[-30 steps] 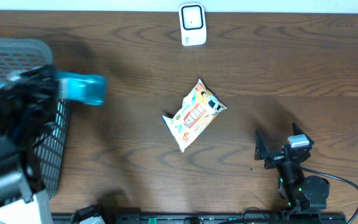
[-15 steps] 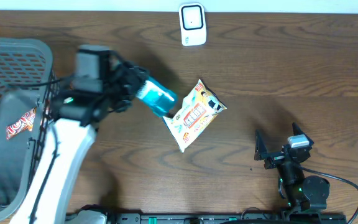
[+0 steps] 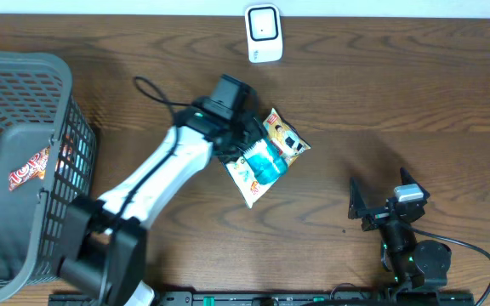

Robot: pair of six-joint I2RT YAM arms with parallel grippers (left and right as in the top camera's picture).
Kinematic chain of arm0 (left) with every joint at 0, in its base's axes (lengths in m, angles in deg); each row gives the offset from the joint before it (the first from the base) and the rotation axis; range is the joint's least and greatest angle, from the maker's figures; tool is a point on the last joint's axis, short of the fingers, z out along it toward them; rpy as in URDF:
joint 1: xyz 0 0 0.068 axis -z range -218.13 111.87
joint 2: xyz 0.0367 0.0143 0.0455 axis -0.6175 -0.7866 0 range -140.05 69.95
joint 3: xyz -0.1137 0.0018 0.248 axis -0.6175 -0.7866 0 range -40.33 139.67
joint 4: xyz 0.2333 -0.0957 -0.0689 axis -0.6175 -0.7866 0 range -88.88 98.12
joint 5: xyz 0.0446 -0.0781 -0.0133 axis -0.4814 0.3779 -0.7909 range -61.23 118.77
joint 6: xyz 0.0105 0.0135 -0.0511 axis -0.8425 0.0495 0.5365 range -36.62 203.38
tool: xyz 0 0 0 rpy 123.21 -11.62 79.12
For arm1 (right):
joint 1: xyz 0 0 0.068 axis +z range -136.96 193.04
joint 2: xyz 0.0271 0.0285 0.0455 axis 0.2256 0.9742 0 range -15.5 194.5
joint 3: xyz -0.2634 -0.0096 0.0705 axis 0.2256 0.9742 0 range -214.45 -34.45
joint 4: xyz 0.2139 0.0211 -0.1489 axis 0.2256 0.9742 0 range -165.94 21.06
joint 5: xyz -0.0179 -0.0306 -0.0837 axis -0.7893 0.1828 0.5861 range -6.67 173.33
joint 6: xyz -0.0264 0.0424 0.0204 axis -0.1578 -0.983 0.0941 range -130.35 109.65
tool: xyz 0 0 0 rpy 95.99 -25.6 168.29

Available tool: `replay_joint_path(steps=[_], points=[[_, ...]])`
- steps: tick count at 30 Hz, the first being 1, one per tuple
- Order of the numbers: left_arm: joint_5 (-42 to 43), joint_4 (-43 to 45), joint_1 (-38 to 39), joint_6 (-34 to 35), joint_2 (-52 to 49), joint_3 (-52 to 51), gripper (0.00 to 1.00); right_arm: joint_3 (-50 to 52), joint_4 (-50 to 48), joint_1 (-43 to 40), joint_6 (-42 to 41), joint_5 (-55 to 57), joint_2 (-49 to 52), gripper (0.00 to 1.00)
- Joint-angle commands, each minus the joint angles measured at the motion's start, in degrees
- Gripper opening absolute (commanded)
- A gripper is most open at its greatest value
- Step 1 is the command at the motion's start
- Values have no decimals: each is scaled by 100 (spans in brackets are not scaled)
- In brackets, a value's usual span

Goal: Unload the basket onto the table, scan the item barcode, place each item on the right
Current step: 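Carry the Listerine bottle out and lay it on the wet-wipe pack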

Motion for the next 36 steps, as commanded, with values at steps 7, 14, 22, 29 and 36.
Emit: replay_joint_path(steps=[7,14,22,29,36], points=[[-752,31,122,-74,-844,146,59,7,26,46,24,20,-7,99],[-1211,-55,116,-87,-1036,149,74,7,26,46,24,20,-7,99],[-1582,-509,-208,-977,-39,420,98,7,26,46,24,17,-7,99],[-2041,-785,-1023,-2120,1727,686,98,7,26,46,24,20,-7,99],[-3071,-841,-2524,-2155,3217,686,98,7,26,46,24,17,-7,99]])
